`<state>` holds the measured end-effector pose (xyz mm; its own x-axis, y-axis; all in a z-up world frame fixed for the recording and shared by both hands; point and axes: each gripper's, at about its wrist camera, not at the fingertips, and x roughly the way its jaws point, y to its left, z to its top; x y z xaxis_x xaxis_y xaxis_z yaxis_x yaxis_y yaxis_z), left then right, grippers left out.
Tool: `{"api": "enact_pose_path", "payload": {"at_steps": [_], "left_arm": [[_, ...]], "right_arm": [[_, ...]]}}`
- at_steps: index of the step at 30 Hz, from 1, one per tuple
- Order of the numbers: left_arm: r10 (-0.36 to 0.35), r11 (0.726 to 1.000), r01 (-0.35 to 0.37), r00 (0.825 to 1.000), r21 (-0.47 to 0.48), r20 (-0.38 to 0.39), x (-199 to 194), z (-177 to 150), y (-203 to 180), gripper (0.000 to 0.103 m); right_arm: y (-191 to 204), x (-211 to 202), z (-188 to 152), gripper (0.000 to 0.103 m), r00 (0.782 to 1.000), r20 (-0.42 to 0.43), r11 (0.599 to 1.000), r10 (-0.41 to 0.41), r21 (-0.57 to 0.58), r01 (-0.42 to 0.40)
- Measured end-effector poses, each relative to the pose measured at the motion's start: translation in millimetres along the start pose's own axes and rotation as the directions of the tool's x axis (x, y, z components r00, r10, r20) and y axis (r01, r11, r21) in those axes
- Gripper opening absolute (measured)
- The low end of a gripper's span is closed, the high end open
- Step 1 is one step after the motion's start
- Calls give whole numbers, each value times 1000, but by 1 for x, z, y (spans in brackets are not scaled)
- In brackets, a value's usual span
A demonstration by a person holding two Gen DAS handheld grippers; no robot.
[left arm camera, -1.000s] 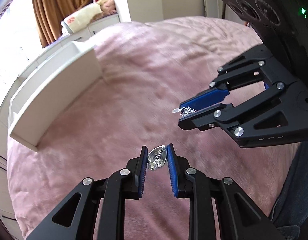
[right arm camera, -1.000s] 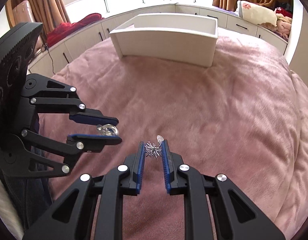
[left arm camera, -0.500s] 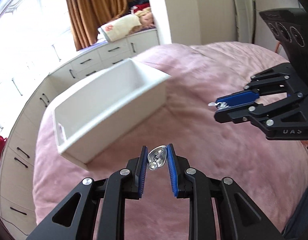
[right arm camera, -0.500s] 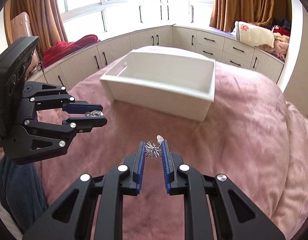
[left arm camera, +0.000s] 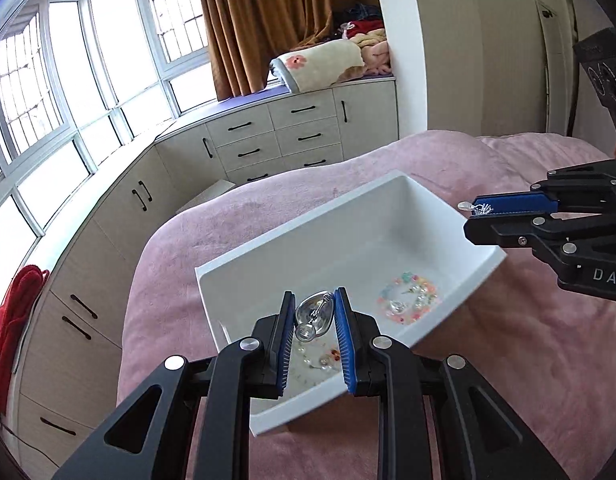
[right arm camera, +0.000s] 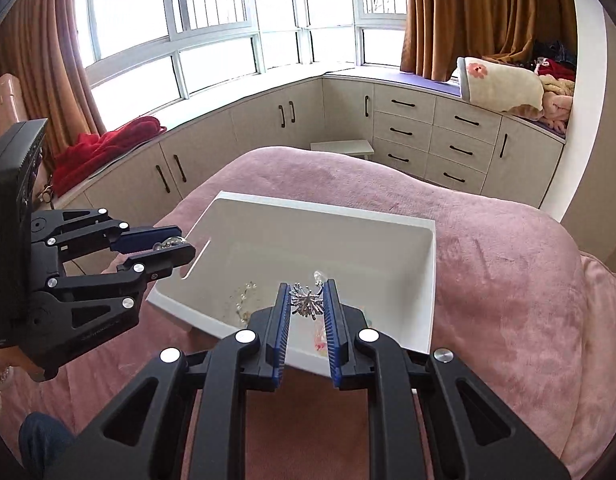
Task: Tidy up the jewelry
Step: 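Carry both earrings into the white bin and open both tools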
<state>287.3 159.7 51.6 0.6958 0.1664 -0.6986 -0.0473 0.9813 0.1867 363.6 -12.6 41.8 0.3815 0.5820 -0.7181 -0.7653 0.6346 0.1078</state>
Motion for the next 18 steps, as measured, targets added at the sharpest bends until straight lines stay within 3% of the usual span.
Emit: {"api": "enact_pose_path", "payload": {"at_steps": [6, 13, 14, 15, 16, 17, 18], "left_arm": [[-8, 998, 1, 996, -70, -90, 49, 4, 30, 25], [-8, 994, -5, 993, -106, -122, 73, -5, 31, 28], [-3, 994, -11, 993, -107, -121, 75, -5, 30, 32], [6, 994, -19, 993, -108, -120, 75, -6, 29, 44], [16, 994, -29, 993, -106, -114, 74, -6, 27, 52], [20, 994, -31, 994, -102, -105, 73, -6, 26, 52], [25, 995, -35, 995, -98, -101, 71, -5, 24, 54]], "right_arm": [[-12, 43, 14, 18, 998, -55, 999, -25, 25, 26], [-20, 76, 5, 19, 990, -123, 996, -67, 52, 74], [-20, 79, 4, 24, 988, -131, 995, -80, 56, 88], [-21, 81, 2, 30, 987, -136, 994, -83, 62, 92], [-21, 81, 1, 48, 986, -140, 993, -87, 65, 96], [-21, 81, -1, 64, 985, -143, 992, -98, 67, 109], [-20, 79, -2, 65, 985, -140, 991, -105, 67, 115]]}}
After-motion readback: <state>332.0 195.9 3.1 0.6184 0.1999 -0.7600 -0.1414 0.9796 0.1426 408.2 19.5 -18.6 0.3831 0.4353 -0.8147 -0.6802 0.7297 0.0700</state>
